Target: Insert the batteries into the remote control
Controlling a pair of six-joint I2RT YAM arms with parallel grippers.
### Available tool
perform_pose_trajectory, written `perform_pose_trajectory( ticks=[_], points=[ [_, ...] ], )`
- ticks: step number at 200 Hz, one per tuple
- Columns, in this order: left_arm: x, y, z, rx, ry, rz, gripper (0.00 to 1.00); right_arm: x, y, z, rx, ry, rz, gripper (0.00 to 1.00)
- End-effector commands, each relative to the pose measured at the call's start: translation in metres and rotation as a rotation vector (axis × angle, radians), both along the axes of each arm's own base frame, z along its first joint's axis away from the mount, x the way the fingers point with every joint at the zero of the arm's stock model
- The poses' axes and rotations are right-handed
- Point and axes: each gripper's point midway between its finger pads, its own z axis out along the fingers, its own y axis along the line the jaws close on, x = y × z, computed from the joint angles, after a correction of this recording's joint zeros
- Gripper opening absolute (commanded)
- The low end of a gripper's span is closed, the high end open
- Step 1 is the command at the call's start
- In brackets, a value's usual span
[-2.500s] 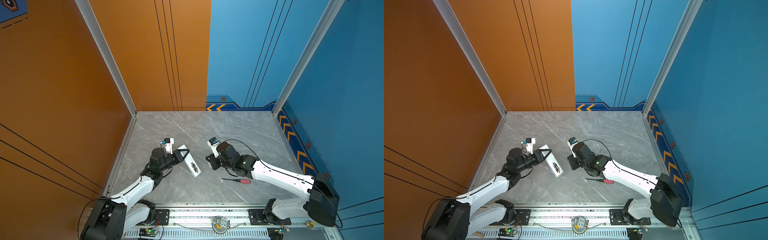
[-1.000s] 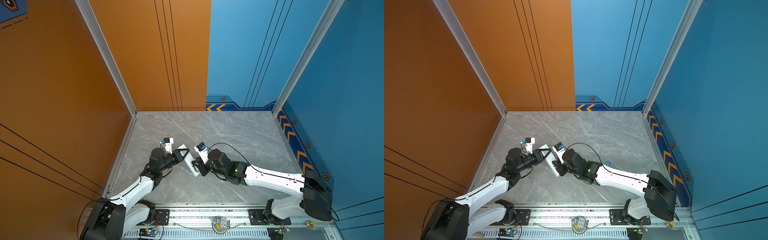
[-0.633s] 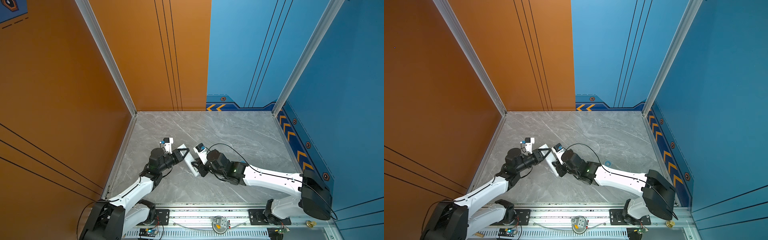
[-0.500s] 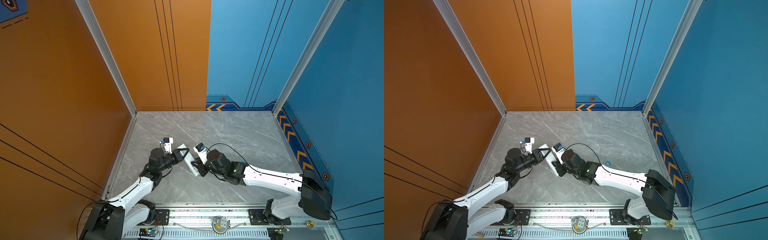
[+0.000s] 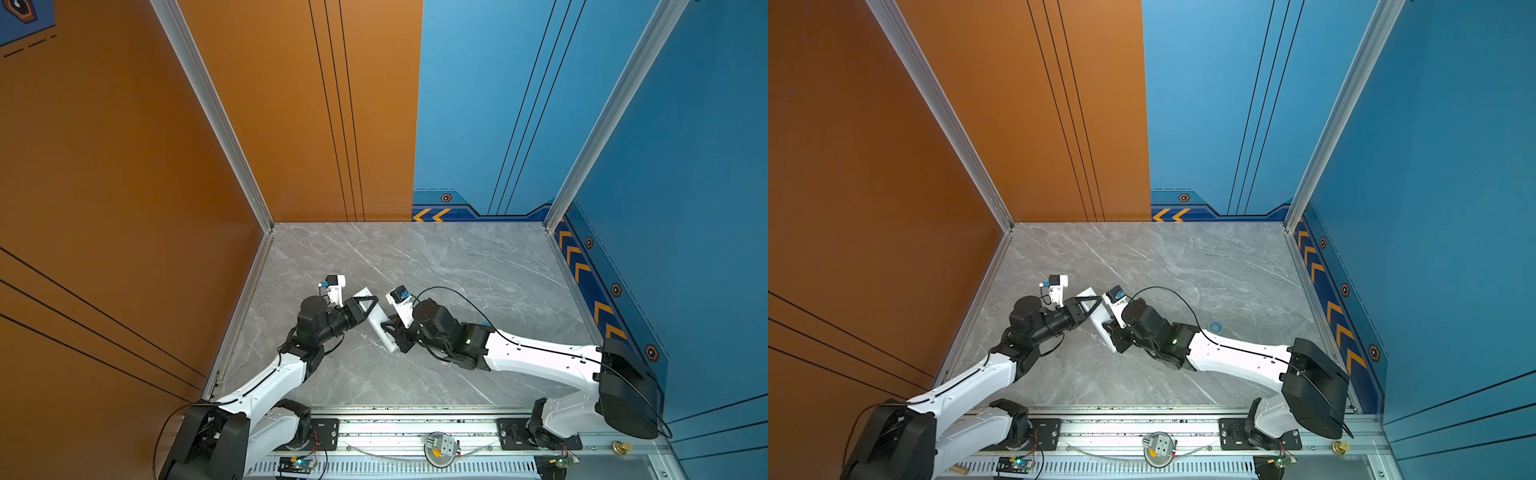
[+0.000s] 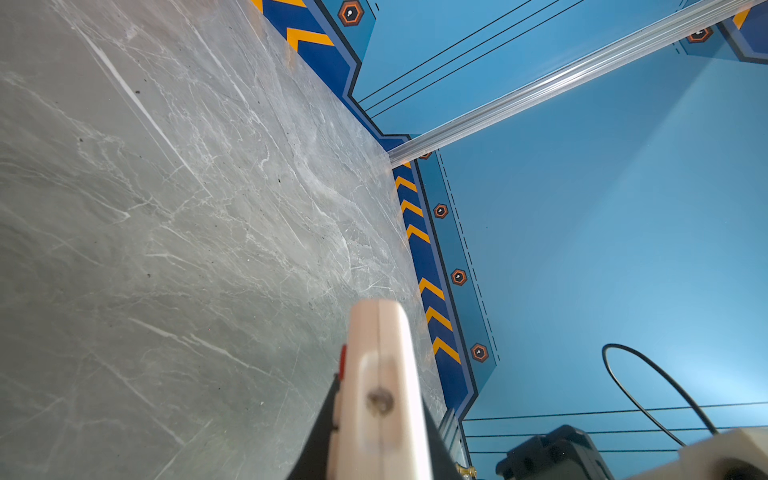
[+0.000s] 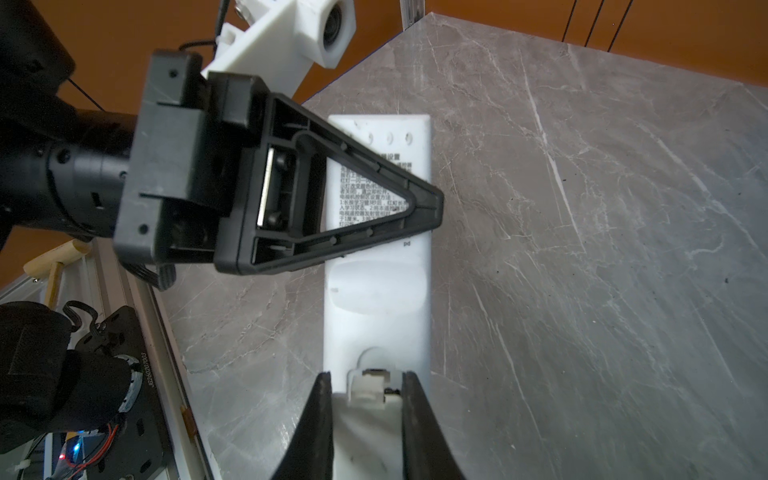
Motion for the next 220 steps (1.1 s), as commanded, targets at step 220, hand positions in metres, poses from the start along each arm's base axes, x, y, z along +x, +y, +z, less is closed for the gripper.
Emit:
perform_pose_trajectory(
  ticks=[220],
  points=[
    [0.0027,0.0027,0.0223,-0.021,-0.064,0.011,0.00,-0.0039,-0.0042,-0.0127,-0.066,-0.014,-0.030,0.18]
  ],
)
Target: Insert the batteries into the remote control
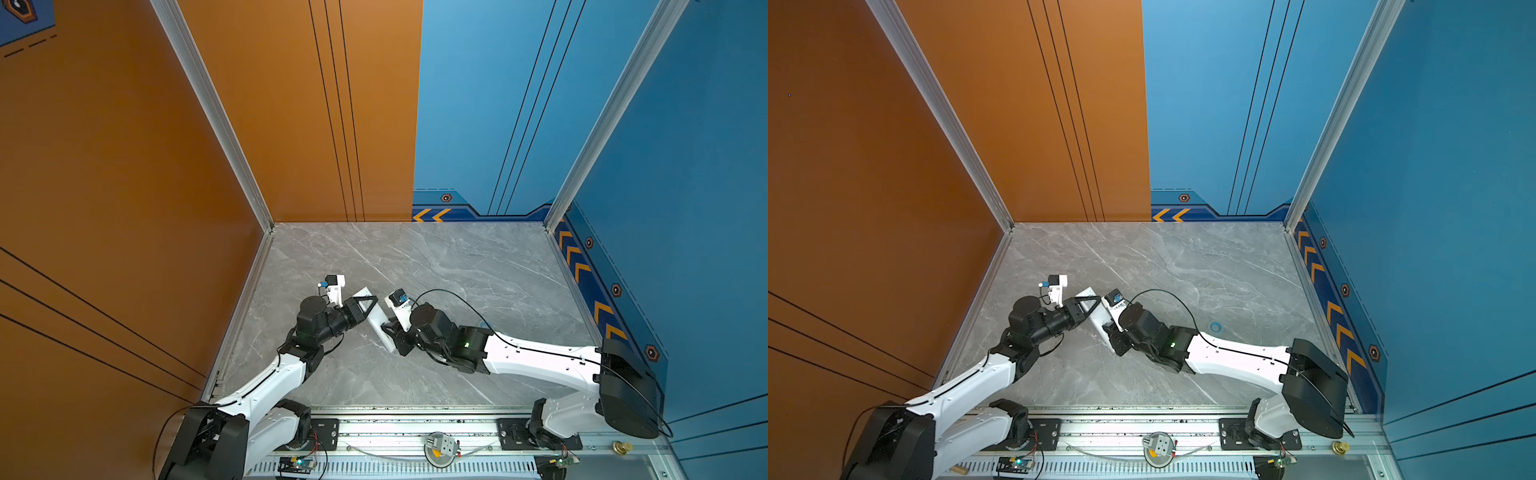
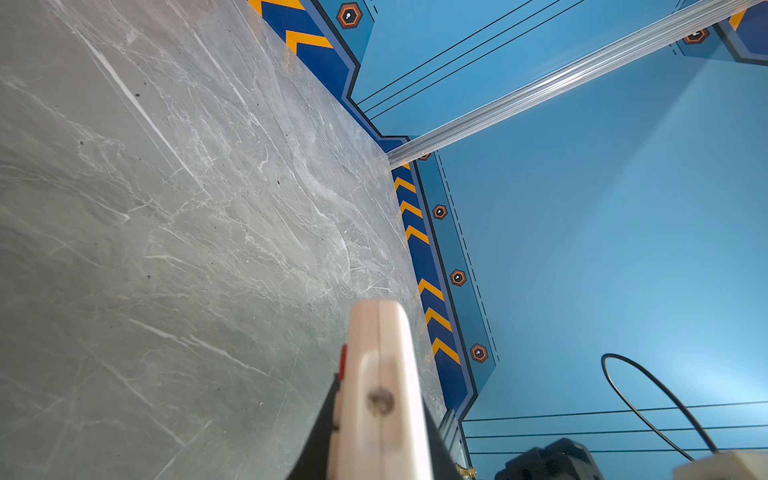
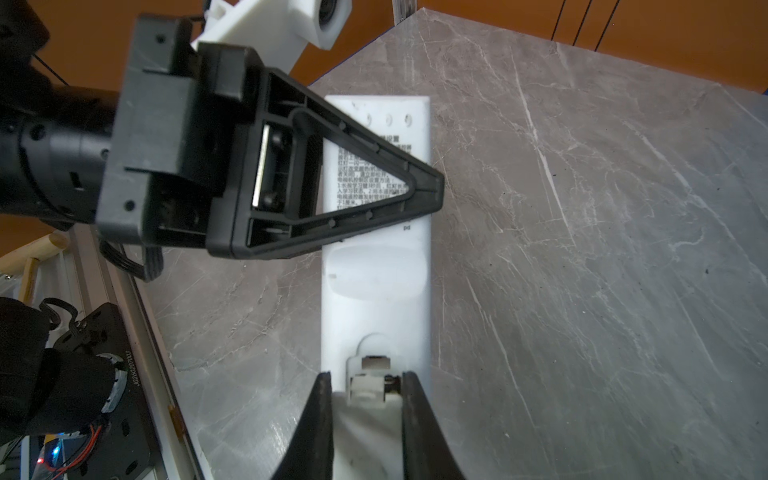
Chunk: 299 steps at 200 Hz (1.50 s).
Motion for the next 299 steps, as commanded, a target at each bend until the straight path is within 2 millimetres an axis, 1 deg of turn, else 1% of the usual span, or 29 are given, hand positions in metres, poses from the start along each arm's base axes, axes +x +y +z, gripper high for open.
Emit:
perform_pose_trajectory(
  ticks=[1,41,115,158,191,236,264,299],
  points=[
    [0.003,0.002,0.021,-0.020,-0.059,0.009,0.00,0.000,-0.004,-0.008,-0.033,0.003,-0.008,0.18],
    [0.002,0.000,0.022,-0.022,-0.062,0.000,0.00,0.001,-0.005,-0.005,-0.037,-0.005,-0.011,0.18],
    [-0.001,-0.002,0.027,-0.031,-0.071,-0.025,0.00,0.000,-0.006,-0.007,-0.045,-0.010,-0.006,0.18],
    [-0.003,-0.005,0.030,-0.035,-0.078,-0.038,0.00,0.001,-0.004,-0.005,-0.039,-0.015,-0.002,0.18],
    [-0.003,-0.005,0.031,-0.035,-0.081,-0.038,0.00,0.000,-0.005,-0.007,-0.042,-0.009,-0.002,0.18],
    [-0.003,-0.006,0.034,-0.036,-0.089,-0.047,0.00,0.000,-0.005,-0.006,-0.038,-0.009,-0.007,0.29],
    [-0.004,-0.006,0.035,-0.037,-0.091,-0.050,0.00,0.001,-0.004,-0.004,-0.032,-0.012,-0.006,0.33],
    [-0.005,-0.007,0.035,-0.036,-0.092,-0.056,0.00,0.000,-0.005,-0.001,-0.028,-0.014,-0.004,0.40]
  ],
)
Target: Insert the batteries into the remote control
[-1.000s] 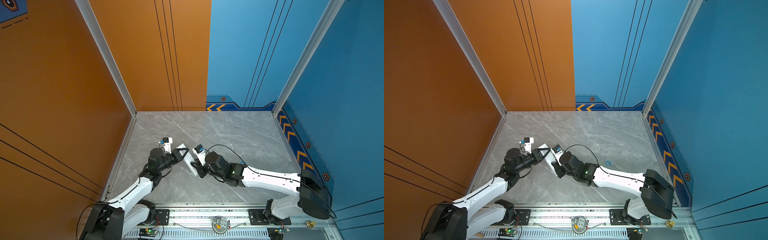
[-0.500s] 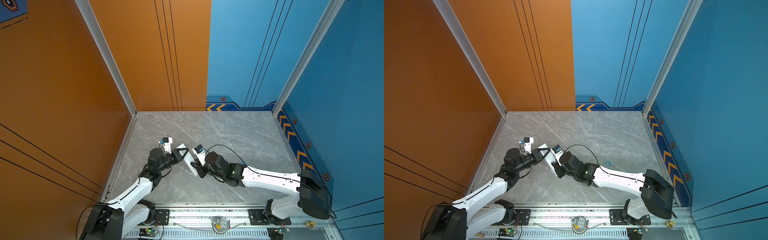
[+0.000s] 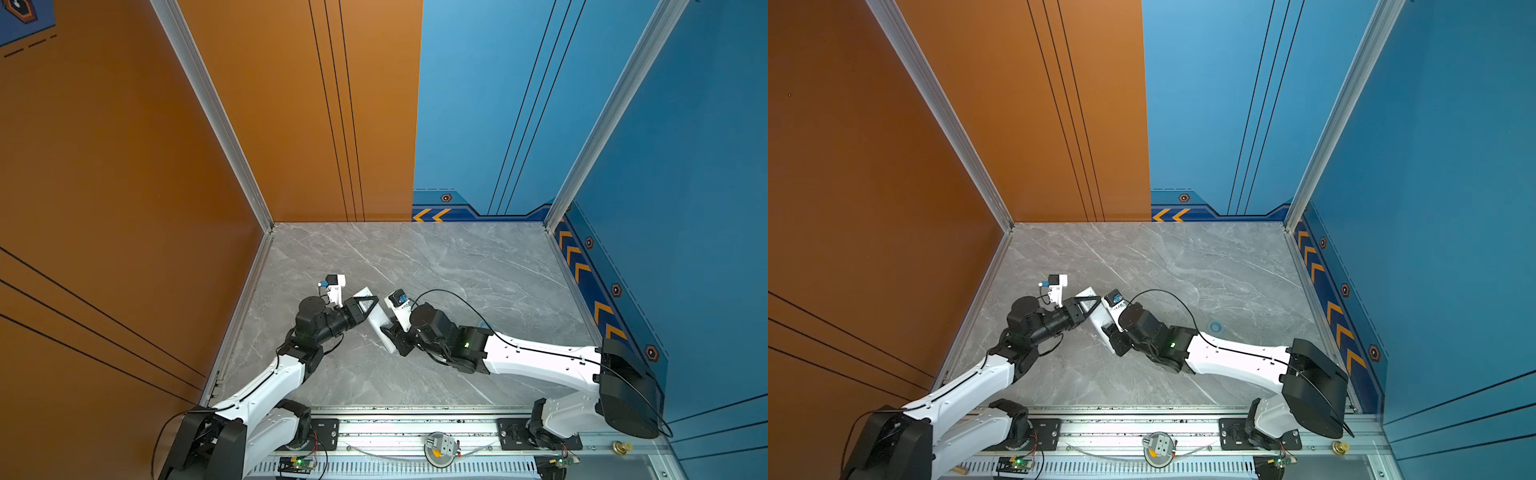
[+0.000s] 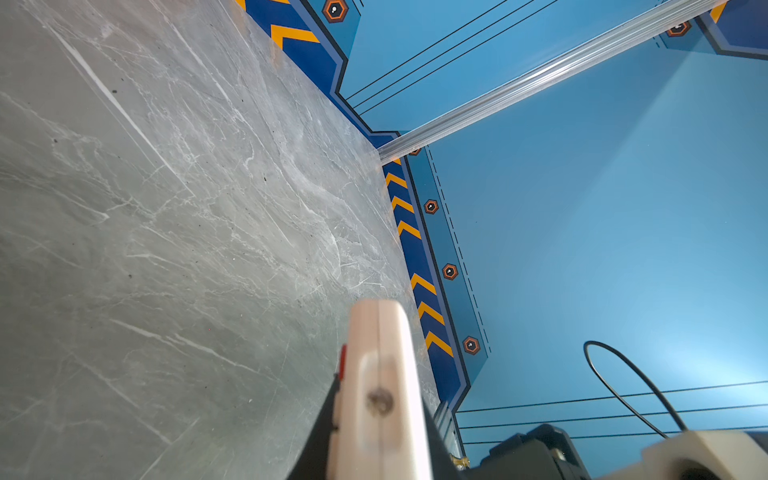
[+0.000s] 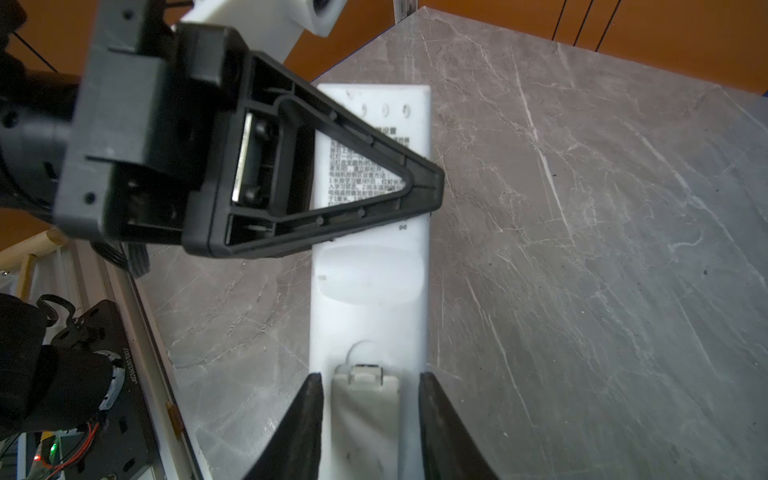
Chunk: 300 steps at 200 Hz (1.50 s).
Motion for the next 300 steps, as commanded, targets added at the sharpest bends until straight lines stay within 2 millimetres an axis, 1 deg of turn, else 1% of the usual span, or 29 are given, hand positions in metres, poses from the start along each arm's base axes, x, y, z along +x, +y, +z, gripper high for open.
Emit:
perform_pose_trajectory(
  ticks=[1,34,64,109,140,161,175,203,229,255,300],
  points=[
    [0.000,-0.004,0.028,-0.026,-0.077,-0.028,0.00,0.000,-0.005,-0.001,-0.022,-0.009,-0.008,0.40],
    [-0.001,-0.005,0.028,-0.025,-0.080,-0.035,0.00,-0.001,-0.004,0.008,-0.010,-0.015,-0.002,0.51],
    [-0.001,-0.006,0.027,-0.022,-0.079,-0.040,0.00,-0.002,-0.004,0.015,-0.008,-0.025,0.004,0.58],
    [-0.004,-0.008,0.027,-0.018,-0.088,-0.065,0.00,-0.004,-0.009,0.025,-0.010,-0.024,-0.001,0.59],
    [-0.007,-0.015,0.028,-0.017,-0.087,-0.123,0.00,-0.010,-0.012,0.039,0.012,-0.020,0.019,0.62],
    [-0.009,-0.018,0.031,-0.018,-0.097,-0.144,0.00,-0.014,-0.015,0.045,0.004,-0.019,0.032,0.64],
    [-0.010,-0.019,0.034,-0.019,-0.108,-0.155,0.00,-0.015,-0.020,0.048,-0.009,-0.017,0.033,0.66],
    [-0.013,-0.022,0.037,-0.021,-0.119,-0.189,0.00,-0.018,-0.031,0.056,-0.028,-0.008,0.046,0.67],
    [-0.016,-0.025,0.040,-0.021,-0.130,-0.211,0.00,-0.020,-0.042,0.055,-0.066,0.003,0.058,0.66],
    [-0.017,-0.026,0.044,-0.020,-0.144,-0.224,0.00,-0.019,-0.053,0.043,-0.152,0.004,0.058,0.66],
    [-0.019,-0.027,0.046,-0.020,-0.153,-0.235,0.00,-0.020,-0.054,0.041,-0.169,0.009,0.069,0.66]
  ],
)
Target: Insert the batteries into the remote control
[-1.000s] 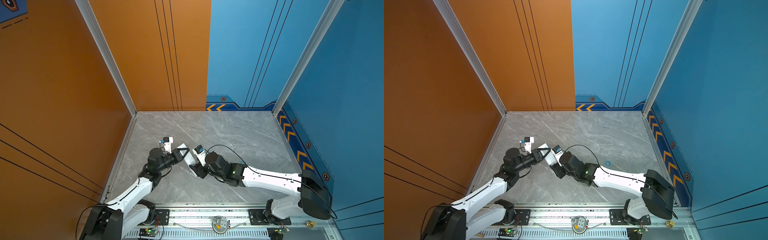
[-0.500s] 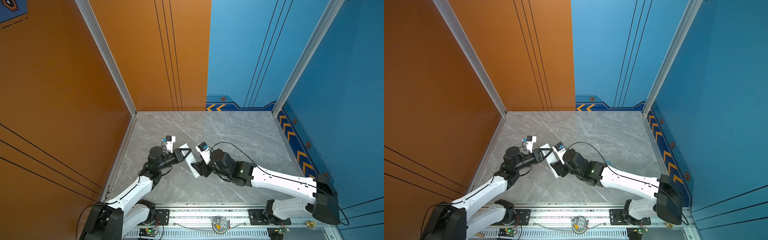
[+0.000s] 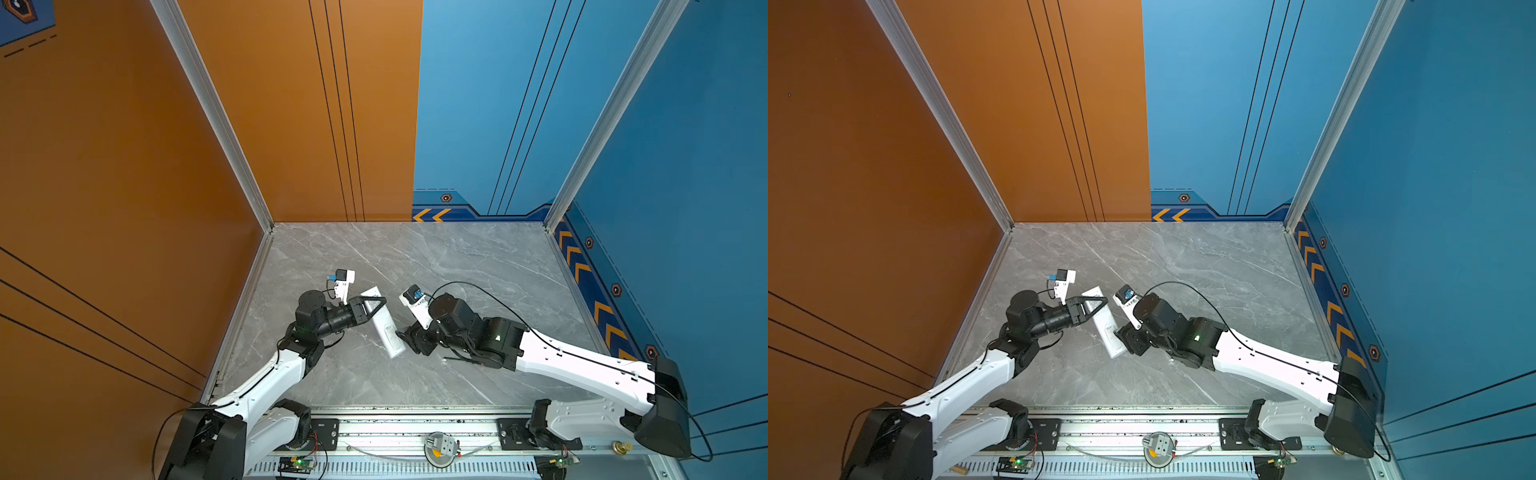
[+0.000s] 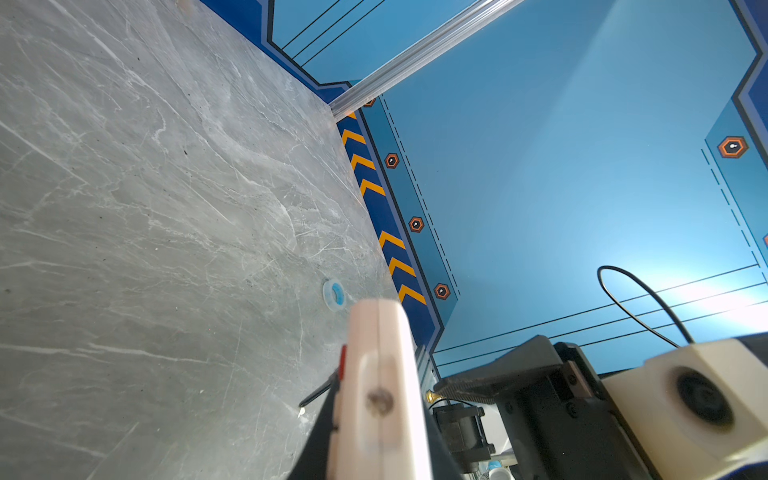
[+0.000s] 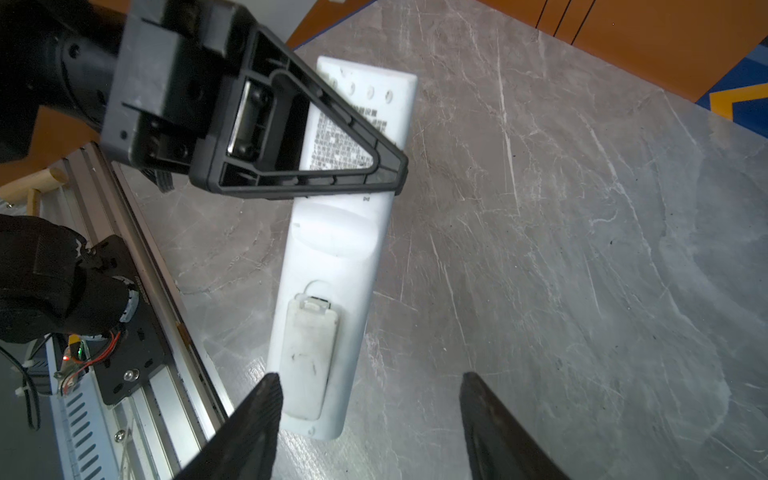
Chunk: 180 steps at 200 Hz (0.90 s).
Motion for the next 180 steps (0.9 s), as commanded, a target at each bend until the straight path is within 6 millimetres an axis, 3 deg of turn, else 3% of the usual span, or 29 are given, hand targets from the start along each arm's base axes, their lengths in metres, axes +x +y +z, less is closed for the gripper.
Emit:
perform_pose_trajectory(
  ticks=[1,180],
  points=[
    [-0.002,-0.005,0.023,-0.015,-0.083,-0.039,0.00,-0.001,-0.003,0.005,-0.023,-0.002,0.021,0.67],
    [-0.006,-0.007,0.027,-0.017,-0.096,-0.053,0.00,0.011,0.016,0.006,0.010,-0.012,0.007,0.66]
  ],
)
